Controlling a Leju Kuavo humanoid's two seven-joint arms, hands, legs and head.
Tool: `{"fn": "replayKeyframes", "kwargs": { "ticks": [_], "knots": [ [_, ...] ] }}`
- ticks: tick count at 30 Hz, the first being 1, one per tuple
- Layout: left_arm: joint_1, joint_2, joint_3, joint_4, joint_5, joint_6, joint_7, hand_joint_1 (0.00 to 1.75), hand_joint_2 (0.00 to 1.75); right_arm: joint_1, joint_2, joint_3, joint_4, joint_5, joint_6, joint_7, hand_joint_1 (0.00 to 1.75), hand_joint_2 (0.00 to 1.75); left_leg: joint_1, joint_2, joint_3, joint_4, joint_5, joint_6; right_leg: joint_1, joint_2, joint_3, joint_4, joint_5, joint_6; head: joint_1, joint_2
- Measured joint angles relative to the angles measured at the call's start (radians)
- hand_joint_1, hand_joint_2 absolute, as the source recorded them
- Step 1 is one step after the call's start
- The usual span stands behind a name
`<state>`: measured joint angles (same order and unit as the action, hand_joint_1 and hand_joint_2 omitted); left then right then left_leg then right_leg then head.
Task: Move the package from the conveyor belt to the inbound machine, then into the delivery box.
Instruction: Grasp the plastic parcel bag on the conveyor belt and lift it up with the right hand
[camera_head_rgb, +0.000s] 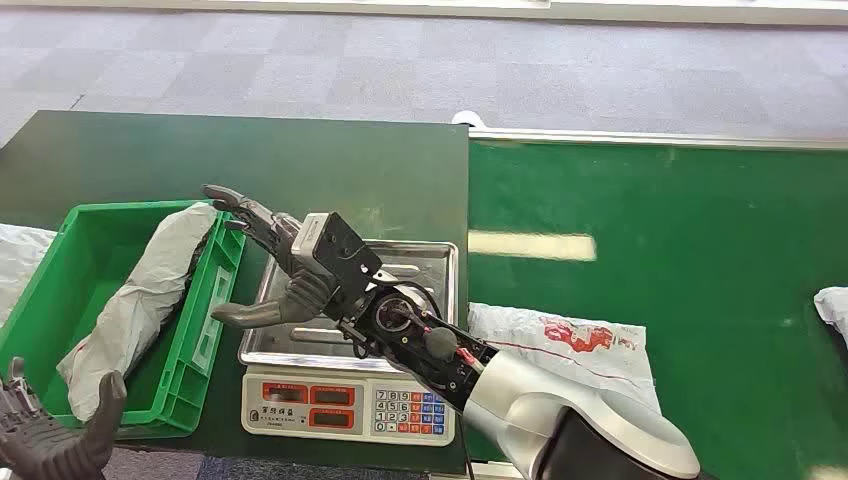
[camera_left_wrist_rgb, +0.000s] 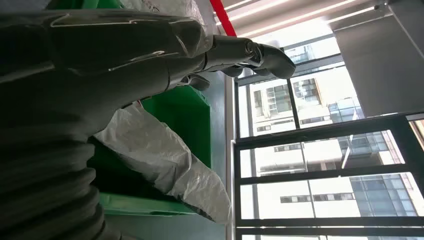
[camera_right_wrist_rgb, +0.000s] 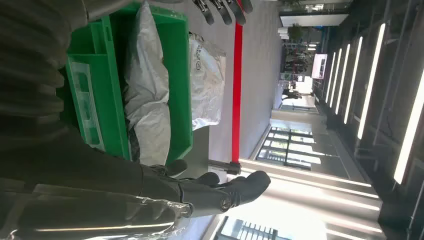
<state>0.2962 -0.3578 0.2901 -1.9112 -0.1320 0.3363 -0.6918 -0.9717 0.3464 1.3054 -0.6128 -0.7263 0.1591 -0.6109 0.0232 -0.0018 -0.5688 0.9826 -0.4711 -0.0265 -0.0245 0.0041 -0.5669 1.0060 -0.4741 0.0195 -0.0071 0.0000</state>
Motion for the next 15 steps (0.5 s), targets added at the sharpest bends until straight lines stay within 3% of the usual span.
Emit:
{"fn": "replayKeyframes", "kwargs": {
  "ticks": [4, 7, 10, 13, 15],
  "knots": [
    [-0.007, 0.000, -0.006, 0.003, -0.008, -0.062, 0.005, 0.00, 1.75, 0.015, -0.001, -0.032, 0.006, 0.055, -0.009, -0.027, 0.00, 1.75, 0.000, 0.000, 0.000, 0.000, 0.000, 0.000, 0.000, 0.000, -0.001, 0.000, 0.000, 0.000, 0.000, 0.000],
    [-0.031, 0.013, -0.051, 0.021, -0.031, -0.181, 0.044, 0.00, 1.75, 0.088, -0.036, -0.139, -0.029, 0.243, -0.091, -0.026, 0.00, 1.75, 0.000, -0.004, 0.001, 0.001, 0.000, 0.000, 0.000, -0.004, 0.000, -0.002, -0.001, 0.001, 0.000, 0.000],
    [-0.062, 0.046, -0.137, 0.074, -0.040, -0.258, 0.069, 0.00, 1.75, 0.244, -0.119, -0.333, -0.161, 0.501, -0.180, 0.028, 0.00, 1.75, 0.000, -0.009, 0.002, 0.001, 0.000, 0.000, 0.000, -0.008, 0.004, -0.003, -0.001, 0.001, 0.000, 0.000],
    [-0.089, 0.082, -0.224, 0.139, -0.028, -0.263, 0.071, 0.00, 1.75, 0.453, -0.190, -0.580, -0.353, 0.719, -0.149, 0.071, 0.00, 1.75, -0.001, -0.009, 0.001, 0.001, -0.001, 0.002, -0.001, -0.008, 0.005, -0.004, -0.001, 0.002, 0.000, 0.000],
    [-0.102, 0.100, -0.267, 0.169, -0.020, -0.260, 0.072, 0.00, 1.75, 0.564, -0.210, -0.716, -0.457, 0.790, -0.128, 0.082, 0.00, 1.75, -0.001, -0.008, 0.000, 0.001, -0.002, 0.002, -0.001, -0.007, 0.004, -0.004, -0.001, 0.002, 0.000, 0.000]
  ]
}}
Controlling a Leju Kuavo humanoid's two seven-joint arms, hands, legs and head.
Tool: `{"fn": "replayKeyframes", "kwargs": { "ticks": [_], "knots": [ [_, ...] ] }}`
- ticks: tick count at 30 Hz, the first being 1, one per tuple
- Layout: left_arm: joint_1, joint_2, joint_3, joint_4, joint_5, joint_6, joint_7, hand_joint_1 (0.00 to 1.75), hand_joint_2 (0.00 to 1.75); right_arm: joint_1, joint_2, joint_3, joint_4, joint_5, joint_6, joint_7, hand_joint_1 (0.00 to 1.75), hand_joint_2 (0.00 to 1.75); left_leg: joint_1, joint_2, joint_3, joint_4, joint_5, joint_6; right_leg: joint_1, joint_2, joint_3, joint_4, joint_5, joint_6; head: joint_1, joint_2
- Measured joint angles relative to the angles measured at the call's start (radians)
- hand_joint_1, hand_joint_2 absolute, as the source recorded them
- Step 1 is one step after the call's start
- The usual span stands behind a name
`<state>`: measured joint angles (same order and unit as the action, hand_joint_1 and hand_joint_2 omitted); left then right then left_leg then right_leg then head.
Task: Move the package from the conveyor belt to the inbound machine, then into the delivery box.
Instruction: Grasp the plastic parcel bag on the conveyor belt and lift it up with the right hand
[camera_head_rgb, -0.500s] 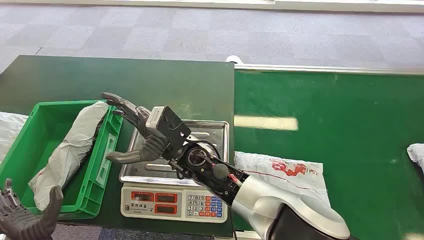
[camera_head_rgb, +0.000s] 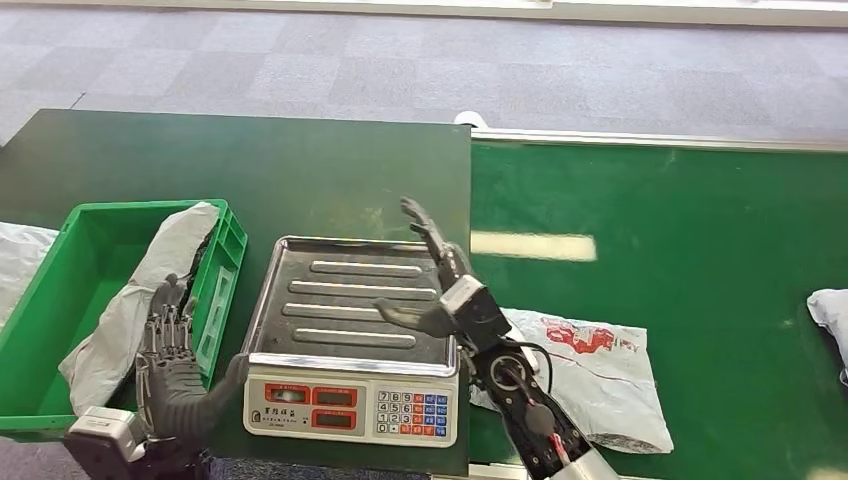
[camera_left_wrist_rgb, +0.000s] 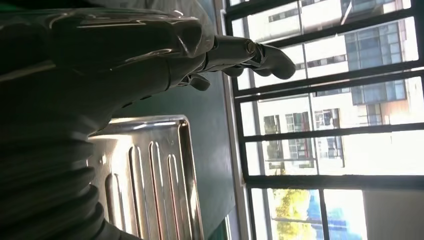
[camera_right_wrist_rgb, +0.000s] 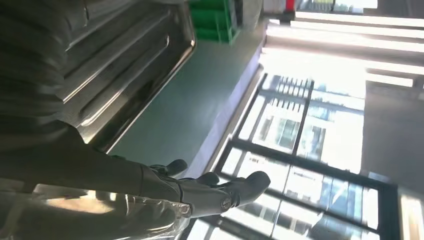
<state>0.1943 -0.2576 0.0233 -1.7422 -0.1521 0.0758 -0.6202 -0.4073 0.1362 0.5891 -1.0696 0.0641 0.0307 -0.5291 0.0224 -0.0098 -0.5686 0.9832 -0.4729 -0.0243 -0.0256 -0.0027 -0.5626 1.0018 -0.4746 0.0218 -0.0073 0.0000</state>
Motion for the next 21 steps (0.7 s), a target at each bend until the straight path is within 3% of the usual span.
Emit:
{"fn": "replayKeyframes", "kwargs": {
  "ticks": [4, 10, 17, 21],
  "knots": [
    [-0.017, 0.022, -0.052, 0.036, 0.009, -0.004, 0.014, 0.00, 1.75, 0.160, -0.014, -0.187, -0.173, 0.064, -0.007, 0.006, 0.00, 1.75, 0.000, 0.002, -0.001, 0.000, -0.001, 0.000, 0.000, 0.002, -0.001, 0.000, -0.001, 0.000, 0.000, 0.000],
    [-0.003, 0.027, -0.088, 0.035, 0.009, 0.010, 0.031, 0.00, 1.75, 0.264, 0.003, -0.327, -0.315, 0.149, -0.105, 0.023, 0.00, 1.75, 0.000, 0.004, 0.000, -0.001, -0.001, 0.000, 0.000, 0.003, -0.002, 0.000, -0.001, 0.000, 0.000, 0.000],
    [-0.035, 0.048, -0.126, 0.049, 0.083, -0.139, 0.027, 0.00, 1.75, 0.362, 0.041, -0.400, -0.411, 0.122, -0.155, -0.014, 0.00, 1.75, 0.000, 0.004, 0.000, 0.000, -0.001, 0.000, 0.000, 0.004, -0.001, 0.000, -0.001, 0.000, 0.000, 0.000],
    [-0.075, 0.060, -0.139, 0.072, 0.072, -0.172, 0.027, 0.00, 1.75, 0.371, 0.049, -0.407, -0.426, 0.127, -0.163, -0.017, 0.00, 1.75, 0.000, 0.004, 0.001, 0.000, -0.001, 0.000, 0.000, 0.004, 0.000, 0.000, -0.001, 0.000, 0.000, 0.000]
  ]
}}
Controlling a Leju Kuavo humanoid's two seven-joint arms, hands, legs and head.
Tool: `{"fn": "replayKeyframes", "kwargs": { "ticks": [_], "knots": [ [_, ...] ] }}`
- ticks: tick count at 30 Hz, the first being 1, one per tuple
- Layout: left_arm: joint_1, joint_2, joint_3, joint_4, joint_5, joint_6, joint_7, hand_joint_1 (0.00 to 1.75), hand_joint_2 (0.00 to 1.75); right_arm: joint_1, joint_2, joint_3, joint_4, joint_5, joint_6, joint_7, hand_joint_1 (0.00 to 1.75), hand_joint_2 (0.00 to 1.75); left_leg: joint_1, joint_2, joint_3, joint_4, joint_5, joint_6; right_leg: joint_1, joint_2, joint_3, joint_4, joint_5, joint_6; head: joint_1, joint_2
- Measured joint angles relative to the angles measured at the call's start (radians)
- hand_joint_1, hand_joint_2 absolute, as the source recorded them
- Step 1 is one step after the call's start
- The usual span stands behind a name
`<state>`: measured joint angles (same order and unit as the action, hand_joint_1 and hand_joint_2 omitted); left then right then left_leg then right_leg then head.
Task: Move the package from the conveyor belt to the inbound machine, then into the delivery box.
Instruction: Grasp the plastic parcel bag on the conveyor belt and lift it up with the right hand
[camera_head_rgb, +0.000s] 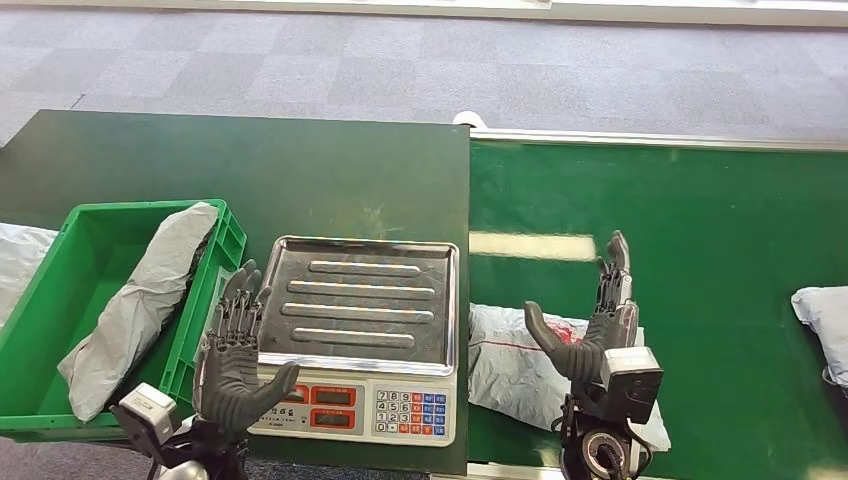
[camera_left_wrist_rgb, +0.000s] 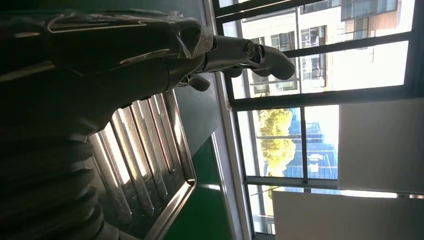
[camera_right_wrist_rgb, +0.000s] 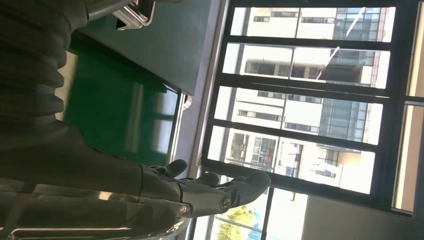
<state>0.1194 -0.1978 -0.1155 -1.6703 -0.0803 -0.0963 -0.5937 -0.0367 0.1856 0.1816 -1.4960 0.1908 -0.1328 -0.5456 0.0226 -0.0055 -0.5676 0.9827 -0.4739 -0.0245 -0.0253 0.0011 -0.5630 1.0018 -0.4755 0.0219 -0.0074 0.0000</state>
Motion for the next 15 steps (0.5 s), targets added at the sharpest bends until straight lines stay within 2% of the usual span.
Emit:
{"fn": "replayKeyframes", "kwargs": {
  "ticks": [7, 11, 15],
  "knots": [
    [-0.020, 0.015, -0.025, -0.006, 0.023, -0.068, 0.044, 0.00, 1.75, -0.037, 0.026, -0.002, 0.005, 0.018, -0.003, 0.025, 0.00, 1.75, 0.000, 0.000, 0.000, 0.000, 0.000, 0.000, 0.000, 0.000, 0.000, 0.000, 0.000, 0.000, 0.000, 0.000],
    [-0.021, 0.028, -0.046, -0.029, 0.022, -0.058, 0.092, 0.00, 0.00, -0.051, 0.038, 0.001, 0.007, 0.029, -0.017, 0.041, 0.00, 1.75, 0.000, 0.000, 0.000, 0.000, 0.000, 0.000, 0.000, 0.000, 0.000, 0.000, 0.000, 0.000, 0.000, 0.000],
    [-0.041, 0.043, -0.086, -0.093, 0.023, 0.009, 0.194, 0.00, 0.00, -0.100, 0.051, 0.015, 0.032, 0.036, -0.048, 0.075, 0.00, 1.75, 0.000, 0.000, 0.000, 0.000, 0.000, 0.000, 0.000, 0.000, 0.000, 0.000, 0.000, 0.000, 0.000, 0.000]
  ]
}}
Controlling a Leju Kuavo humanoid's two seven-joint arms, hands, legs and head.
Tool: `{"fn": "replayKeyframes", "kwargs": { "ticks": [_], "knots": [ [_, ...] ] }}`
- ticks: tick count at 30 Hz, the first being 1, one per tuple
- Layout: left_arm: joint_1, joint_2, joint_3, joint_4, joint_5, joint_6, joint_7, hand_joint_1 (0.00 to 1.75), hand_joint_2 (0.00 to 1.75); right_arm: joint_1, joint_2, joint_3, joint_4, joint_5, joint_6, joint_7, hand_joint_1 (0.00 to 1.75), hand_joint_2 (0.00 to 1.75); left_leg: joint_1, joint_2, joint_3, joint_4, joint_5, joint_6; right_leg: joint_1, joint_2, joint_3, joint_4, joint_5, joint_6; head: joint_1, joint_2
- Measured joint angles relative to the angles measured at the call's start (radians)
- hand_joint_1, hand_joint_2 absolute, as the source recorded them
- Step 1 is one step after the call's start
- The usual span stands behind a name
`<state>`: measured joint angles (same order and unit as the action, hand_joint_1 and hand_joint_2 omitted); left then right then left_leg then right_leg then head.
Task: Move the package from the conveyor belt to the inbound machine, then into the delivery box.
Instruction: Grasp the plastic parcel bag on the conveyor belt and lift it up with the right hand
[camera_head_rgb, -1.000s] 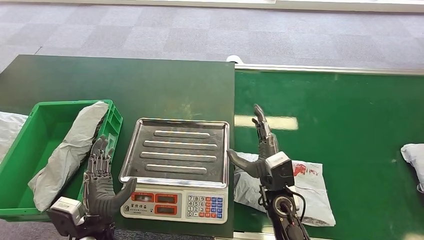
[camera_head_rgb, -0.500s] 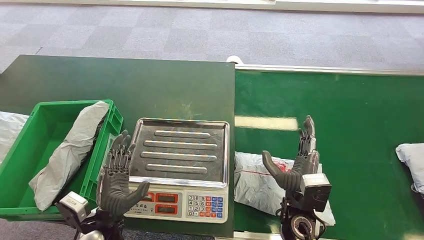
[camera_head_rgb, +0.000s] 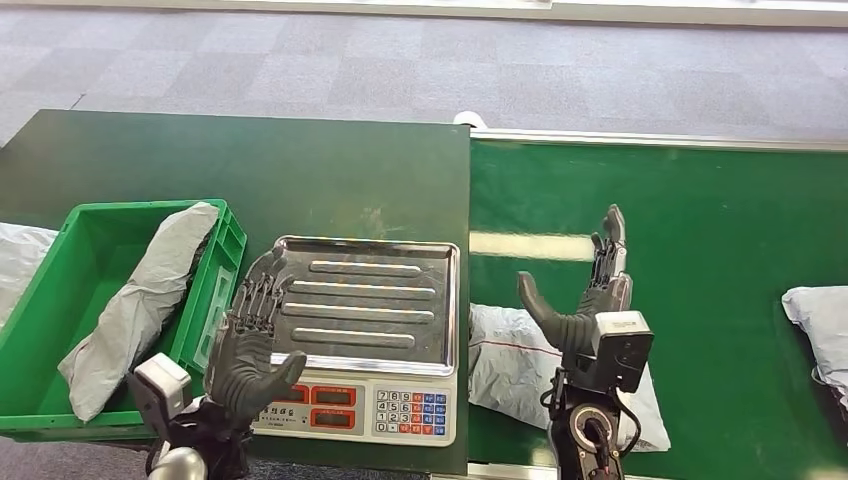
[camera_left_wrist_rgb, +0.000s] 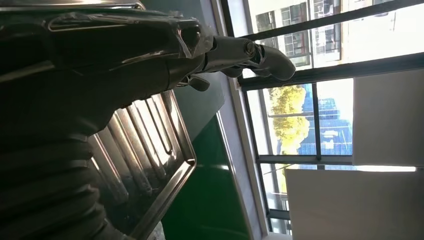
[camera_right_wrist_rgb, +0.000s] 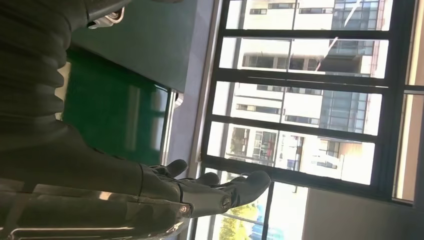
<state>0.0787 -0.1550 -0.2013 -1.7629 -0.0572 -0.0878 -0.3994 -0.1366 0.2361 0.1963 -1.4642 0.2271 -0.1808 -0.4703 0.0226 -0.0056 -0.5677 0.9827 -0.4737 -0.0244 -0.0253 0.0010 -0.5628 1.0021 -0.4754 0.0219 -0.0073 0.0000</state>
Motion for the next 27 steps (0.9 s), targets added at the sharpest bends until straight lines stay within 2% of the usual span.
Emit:
{"fn": "replayKeyframes", "kwargs": {
  "ticks": [3, 8, 13, 16, 21, 27],
  "knots": [
    [-0.012, 0.003, -0.031, -0.053, -0.001, 0.040, 0.048, 0.00, 0.00, -0.038, 0.010, 0.013, 0.040, 0.000, -0.018, 0.008, 0.00, 1.75, 0.000, 0.000, 0.000, 0.000, 0.000, 0.000, 0.000, 0.000, 0.001, 0.000, 0.000, 0.000, 0.000, 0.000],
    [-0.013, 0.006, -0.063, -0.106, -0.011, 0.094, 0.060, 0.00, 0.00, -0.072, 0.018, 0.029, 0.092, -0.006, -0.016, 0.009, 0.00, 1.75, 0.000, 0.000, 0.000, 0.000, 0.000, 0.000, 0.000, 0.000, 0.000, 0.000, 0.000, 0.000, 0.000, 0.000],
    [-0.007, -0.028, -0.068, -0.214, -0.010, 0.221, 0.103, 0.00, 0.00, -0.163, 0.048, 0.070, 0.234, -0.036, 0.043, -0.014, 0.00, 1.75, 0.000, 0.000, -0.001, 0.000, 0.000, 0.000, 0.000, 0.001, 0.000, 0.001, 0.000, 0.000, 0.000, 0.000],
    [0.017, -0.054, -0.052, -0.288, 0.013, 0.276, 0.090, 0.00, 0.00, -0.255, 0.080, 0.113, 0.357, -0.076, 0.073, -0.040, 0.00, 1.75, 0.000, 0.001, 0.000, 0.000, 0.000, 0.000, 0.000, 0.001, 0.000, 0.001, 0.000, 0.000, 0.000, 0.000],
    [0.064, -0.081, -0.028, -0.369, 0.041, 0.293, 0.067, 0.00, 0.00, -0.360, 0.109, 0.193, 0.494, -0.131, 0.076, -0.055, 0.00, 1.75, 0.000, 0.000, 0.000, 0.000, 0.000, 0.000, 0.000, 0.000, 0.000, 0.001, 0.000, 0.000, 0.000, 0.000],
    [0.080, -0.093, -0.017, -0.397, 0.045, 0.298, 0.057, 0.00, 0.00, -0.394, 0.111, 0.228, 0.562, -0.140, 0.075, -0.060, 0.00, 1.75, 0.000, 0.000, -0.001, 0.000, 0.000, 0.000, 0.000, 0.000, 0.000, 0.001, 0.000, 0.000, 0.000, 0.000]
  ]
}}
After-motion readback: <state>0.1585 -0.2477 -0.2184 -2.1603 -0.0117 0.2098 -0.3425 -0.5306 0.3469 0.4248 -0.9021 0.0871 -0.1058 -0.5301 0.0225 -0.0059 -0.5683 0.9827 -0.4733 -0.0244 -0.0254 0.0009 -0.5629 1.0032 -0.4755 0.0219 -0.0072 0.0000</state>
